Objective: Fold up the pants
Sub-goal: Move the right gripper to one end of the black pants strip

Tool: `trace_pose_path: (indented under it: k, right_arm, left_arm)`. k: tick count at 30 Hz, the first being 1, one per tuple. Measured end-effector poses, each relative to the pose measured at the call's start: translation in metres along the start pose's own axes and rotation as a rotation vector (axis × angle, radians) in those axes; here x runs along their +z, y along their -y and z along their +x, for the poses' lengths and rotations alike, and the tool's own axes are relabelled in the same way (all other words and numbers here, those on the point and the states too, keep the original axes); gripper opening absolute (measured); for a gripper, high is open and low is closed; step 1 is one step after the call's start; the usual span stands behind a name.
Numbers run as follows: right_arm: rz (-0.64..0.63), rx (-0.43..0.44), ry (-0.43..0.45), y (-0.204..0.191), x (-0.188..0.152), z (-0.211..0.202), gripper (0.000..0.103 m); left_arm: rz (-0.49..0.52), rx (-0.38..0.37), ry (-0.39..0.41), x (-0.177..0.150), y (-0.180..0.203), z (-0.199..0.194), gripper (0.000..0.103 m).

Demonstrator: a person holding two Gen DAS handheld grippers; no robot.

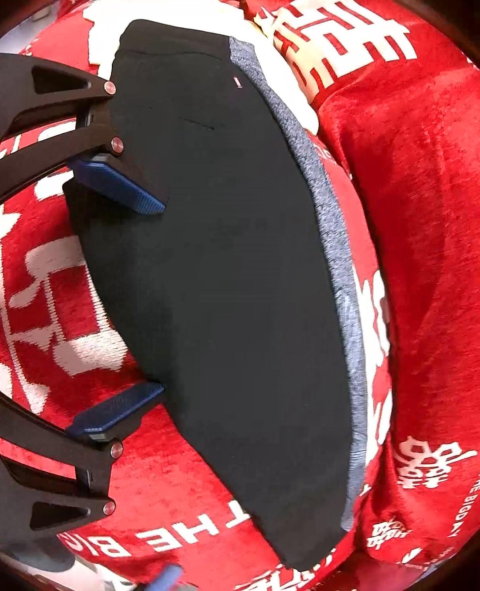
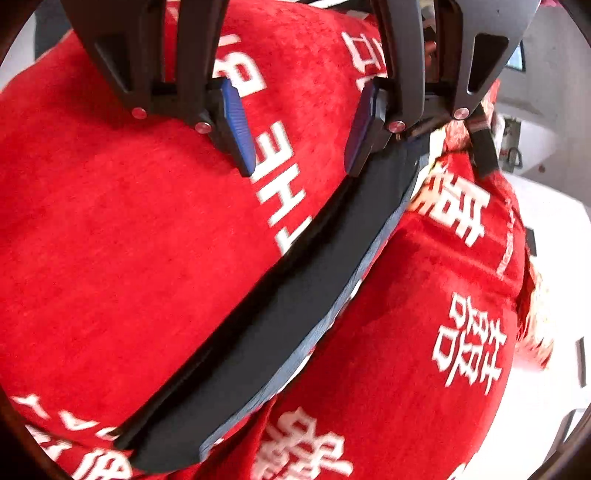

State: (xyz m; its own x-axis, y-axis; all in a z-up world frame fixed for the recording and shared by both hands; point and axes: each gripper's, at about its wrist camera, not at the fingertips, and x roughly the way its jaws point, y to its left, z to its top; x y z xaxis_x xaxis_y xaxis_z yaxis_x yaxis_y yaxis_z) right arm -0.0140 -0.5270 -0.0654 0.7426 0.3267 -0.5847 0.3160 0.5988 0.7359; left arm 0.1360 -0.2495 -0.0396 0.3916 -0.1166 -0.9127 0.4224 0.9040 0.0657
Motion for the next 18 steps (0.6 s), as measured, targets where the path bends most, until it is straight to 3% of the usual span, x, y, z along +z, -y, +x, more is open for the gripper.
trace_pose_path:
  k: [5,18]
  right_arm:
    - [-0.001,-0.023,0.034,0.0,0.014,-0.016,0.054]
    - [-0.017,-0.01,0.046,-0.028,0.027,-0.027,0.054]
  left_arm:
    - [0.071,0.071,0.031,-0.009,0.013,0.001,0.093]
    - [0.042,0.038,0.012,-0.007,0.006,0.003,0.096]
